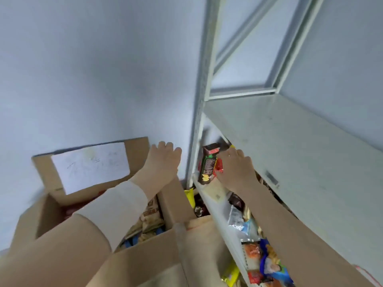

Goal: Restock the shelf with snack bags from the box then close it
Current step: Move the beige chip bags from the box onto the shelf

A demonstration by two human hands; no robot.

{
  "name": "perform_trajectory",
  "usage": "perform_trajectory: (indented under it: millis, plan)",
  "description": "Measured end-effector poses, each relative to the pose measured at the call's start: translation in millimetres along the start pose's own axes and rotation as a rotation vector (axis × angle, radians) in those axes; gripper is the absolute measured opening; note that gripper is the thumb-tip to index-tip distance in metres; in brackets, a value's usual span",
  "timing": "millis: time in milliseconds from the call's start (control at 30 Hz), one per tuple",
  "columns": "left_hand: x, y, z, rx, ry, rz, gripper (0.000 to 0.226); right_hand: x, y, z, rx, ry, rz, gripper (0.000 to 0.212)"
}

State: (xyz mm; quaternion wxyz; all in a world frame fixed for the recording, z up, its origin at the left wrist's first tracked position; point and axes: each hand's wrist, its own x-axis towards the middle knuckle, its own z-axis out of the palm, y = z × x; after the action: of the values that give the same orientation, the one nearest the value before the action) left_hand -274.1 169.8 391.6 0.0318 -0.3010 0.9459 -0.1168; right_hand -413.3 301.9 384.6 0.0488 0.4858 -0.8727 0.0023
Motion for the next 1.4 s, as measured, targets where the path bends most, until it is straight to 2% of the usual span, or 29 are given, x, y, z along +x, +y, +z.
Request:
perform_trajectory:
  millis: [133, 233, 400, 600, 800, 900, 1033, 1100, 1200, 1267, 1400]
  plan:
    - [-35.5, -93.2, 55.4, -0.009, -0.098, -0.171, 0.036, 31.3, -98.4, 29.2, 0.038, -0.067, -0.171, 0.041]
    - [-46.5, -137.9, 92.9, -0.046, -0.176, -0.266, 0.033, 55.3, -152.4, 53.2, -0.036, -0.109, -0.252, 0.044]
    - [-44.9, -182.8, 159.2, -0.093, -0.281, -0.381, 0.031, 95.2, -210.7, 120.7, 0.011, -0.211, -0.368, 0.043]
    - [-37.2, -207.8, 247.6, -0.23, -0.44, -0.485, 0.031, 120.5, -250.3, 207.3, 0.026, -0.461, -0.382, 0.044]
    - [-40.9, -196.4, 329.1, -0.439, -0.586, -0.567, 0.035, 120.7, -254.3, 286.3, 0.06, -0.669, -0.262, 0.049]
    - [-34.2, -180.6, 387.2, -0.52, -0.681, -0.584, 0.041, 119.7, -256.3, 342.7, 0.14, -0.746, -0.104, 0.057]
    - [-7.0, -161.6, 489.6, -0.738, -0.73, -0.66, 0.057, 124.3, -261.6, 443.3, 0.321, -0.717, 0.144, 0.065]
    - [11.3, -156.4, 537.8, -0.942, -0.706, -0.799, 0.065, 123.5, -263.2, 491.0, 0.373, -0.699, 0.319, 0.066]
    - [33.3, -151.0, 590.1, -1.217, -0.571, -0.986, 0.071, 118.5, -264.9, 543.9, 0.404, -0.671, 0.546, 0.066]
    - [45.2, -146.6, 609.2, -1.322, -0.48, -1.067, 0.066, 113.4, -265.1, 565.5, 0.359, -0.622, 0.536, 0.064]
    - [59.5, -138.4, 624.5, -1.382, -0.412, -1.069, 0.05, 107.0, -269.3, 581.8, 0.35, -0.526, 0.489, 0.051]
